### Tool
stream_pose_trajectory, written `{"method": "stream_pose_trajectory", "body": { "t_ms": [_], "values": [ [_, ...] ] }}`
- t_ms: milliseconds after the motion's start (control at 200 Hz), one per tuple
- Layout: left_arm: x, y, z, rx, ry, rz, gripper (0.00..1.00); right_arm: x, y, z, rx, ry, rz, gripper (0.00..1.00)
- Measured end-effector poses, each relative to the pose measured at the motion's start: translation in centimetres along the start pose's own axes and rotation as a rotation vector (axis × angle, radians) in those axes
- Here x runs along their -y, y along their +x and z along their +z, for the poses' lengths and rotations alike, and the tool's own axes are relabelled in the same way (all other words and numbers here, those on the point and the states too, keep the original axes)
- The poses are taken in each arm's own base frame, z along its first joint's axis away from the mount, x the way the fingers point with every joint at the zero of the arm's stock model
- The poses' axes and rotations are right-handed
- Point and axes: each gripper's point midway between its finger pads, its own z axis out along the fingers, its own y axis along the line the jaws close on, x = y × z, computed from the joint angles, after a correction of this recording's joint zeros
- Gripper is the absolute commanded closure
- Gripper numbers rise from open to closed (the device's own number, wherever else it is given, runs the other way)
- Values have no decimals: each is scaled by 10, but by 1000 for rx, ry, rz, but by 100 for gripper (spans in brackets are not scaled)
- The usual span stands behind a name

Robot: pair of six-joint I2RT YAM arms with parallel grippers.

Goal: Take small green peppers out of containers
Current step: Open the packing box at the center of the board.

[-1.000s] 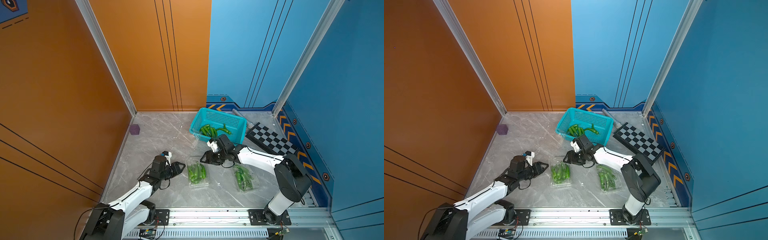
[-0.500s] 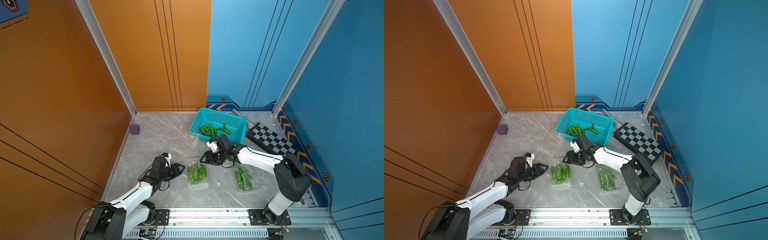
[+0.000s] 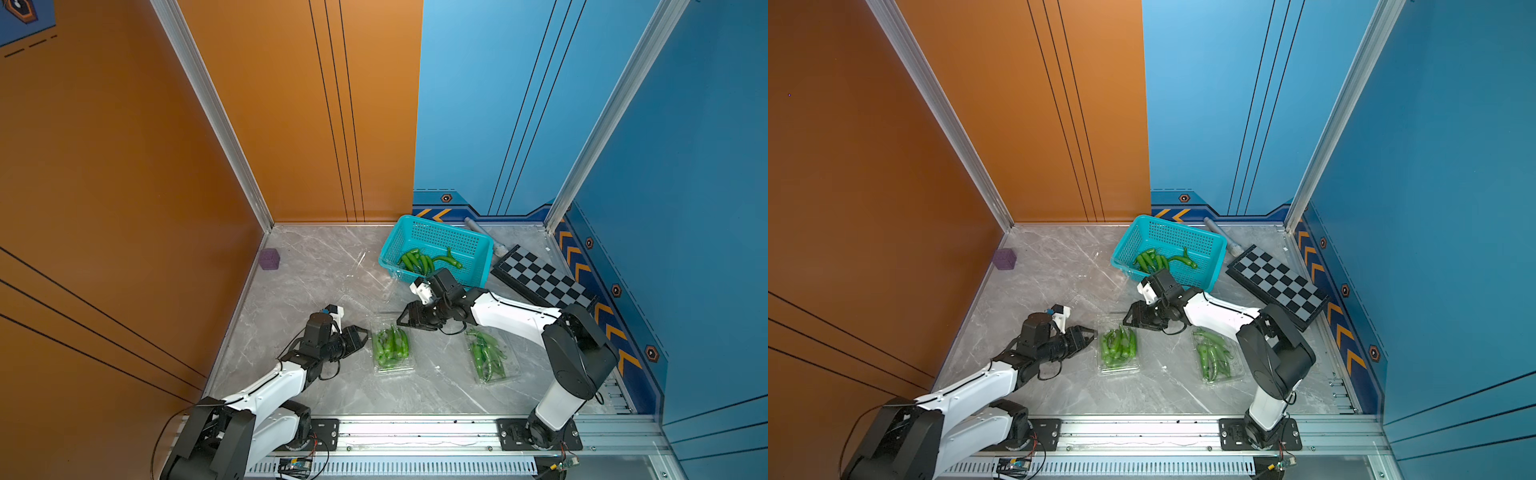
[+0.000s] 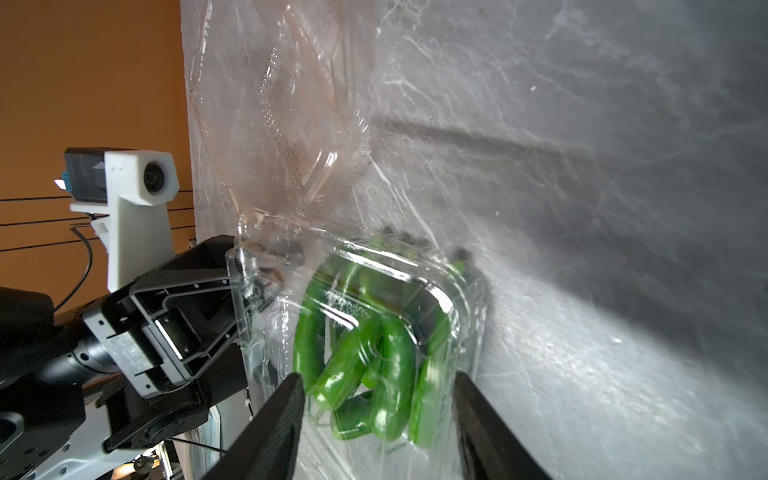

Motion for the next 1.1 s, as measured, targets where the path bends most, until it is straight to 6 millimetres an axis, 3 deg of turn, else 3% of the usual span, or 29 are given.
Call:
{"method": "stream_pose_trajectory", "body": {
  "t_ms": [415, 601, 816, 1096],
  "values": [
    [5, -5, 8, -13, 3, 3, 58, -4, -5, 2, 1, -12, -10, 41],
    [8, -3, 13, -33, 1, 6, 74, -13, -10, 1, 0, -32, -36, 41],
    [8, -4, 14, -34, -1, -6, 79, -22, -14, -5, -9, -31, -81, 40],
    [14, -5, 11, -26, 15, -13, 84, -8, -6, -15, -55, 78, -152, 38]
  ]
}}
